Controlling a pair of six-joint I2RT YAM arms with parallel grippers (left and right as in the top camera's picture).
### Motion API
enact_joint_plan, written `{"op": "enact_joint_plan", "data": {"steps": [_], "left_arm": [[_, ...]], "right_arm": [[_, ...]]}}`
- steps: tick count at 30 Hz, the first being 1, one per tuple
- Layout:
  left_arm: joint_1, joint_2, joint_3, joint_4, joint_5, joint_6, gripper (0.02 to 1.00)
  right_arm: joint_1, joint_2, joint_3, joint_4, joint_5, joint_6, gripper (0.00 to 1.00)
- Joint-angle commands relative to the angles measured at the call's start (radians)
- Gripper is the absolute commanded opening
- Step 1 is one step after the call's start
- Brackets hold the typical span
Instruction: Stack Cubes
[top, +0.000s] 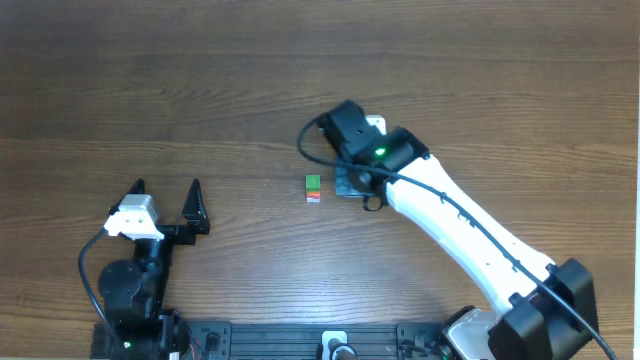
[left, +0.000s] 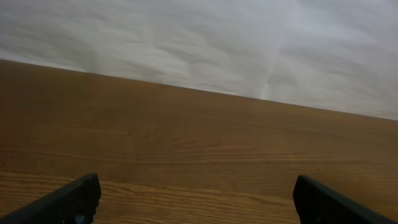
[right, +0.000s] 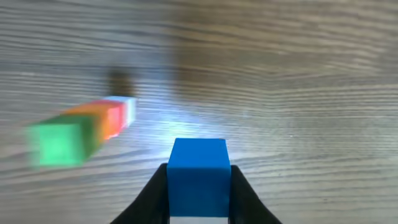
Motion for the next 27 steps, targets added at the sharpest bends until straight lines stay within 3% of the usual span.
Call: {"op": "enact_joint_plan", "data": {"steps": [1,13,27], "left_arm": [[0.005,-0.007,-0.004,-0.003,0.006,0.015,1.0],[0.005,-0.007,-0.004,-0.003,0.006,0.015,0.998],[0.005,-0.007,-0.004,-0.003,0.006,0.015,1.0]], "right_arm": [[0.088,0.005,0.107,-0.036,0.054,0.068,0.009],[0.168,0.208,0.341,-0.147,0.062,0.145,0.012],[0.165,0.241,0.33,-0.183,0.016,0.201,0.012]]}}
